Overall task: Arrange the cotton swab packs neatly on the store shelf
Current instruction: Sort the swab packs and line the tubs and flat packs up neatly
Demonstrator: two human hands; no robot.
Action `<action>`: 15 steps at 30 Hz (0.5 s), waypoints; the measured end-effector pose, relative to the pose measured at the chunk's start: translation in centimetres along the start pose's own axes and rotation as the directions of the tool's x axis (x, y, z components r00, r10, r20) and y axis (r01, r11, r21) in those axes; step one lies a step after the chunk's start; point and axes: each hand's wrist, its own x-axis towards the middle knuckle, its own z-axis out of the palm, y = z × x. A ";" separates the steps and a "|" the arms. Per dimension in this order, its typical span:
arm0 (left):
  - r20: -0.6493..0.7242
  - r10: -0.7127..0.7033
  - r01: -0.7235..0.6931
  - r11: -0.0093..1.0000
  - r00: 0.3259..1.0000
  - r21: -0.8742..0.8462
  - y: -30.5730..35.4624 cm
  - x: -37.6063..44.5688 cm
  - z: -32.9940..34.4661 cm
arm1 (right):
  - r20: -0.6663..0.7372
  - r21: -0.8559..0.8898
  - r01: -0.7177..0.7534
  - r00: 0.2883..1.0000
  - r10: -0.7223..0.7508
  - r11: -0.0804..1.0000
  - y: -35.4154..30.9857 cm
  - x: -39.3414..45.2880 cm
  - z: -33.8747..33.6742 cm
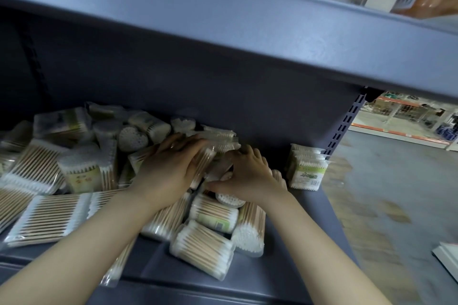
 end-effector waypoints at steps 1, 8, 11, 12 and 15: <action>0.011 -0.003 0.003 1.000 1.000 0.001 0.0 0.0 0.0 | 0.003 0.011 0.000 1.000 0.000 1.000 0.0 0.0 0.1; 0.038 -0.011 0.010 1.000 0.999 0.020 0.1 -0.1 -0.1 | -0.026 -0.009 0.021 0.999 -0.021 1.000 -0.2 0.1 0.5; 0.033 -0.014 0.014 1.000 0.999 0.013 0.2 -0.1 -0.1 | -0.054 -0.016 0.032 0.998 -0.033 0.999 -0.4 -0.2 0.3; 0.035 -0.016 0.015 1.000 0.999 0.013 0.2 -0.2 0.0 | -0.073 0.015 0.035 0.997 -0.034 0.999 -0.4 -0.3 0.3; 0.016 0.002 -0.002 1.000 1.000 0.009 0.4 -0.2 -0.2 | -0.161 0.122 0.067 0.986 -0.047 0.990 -0.1 -0.4 -0.3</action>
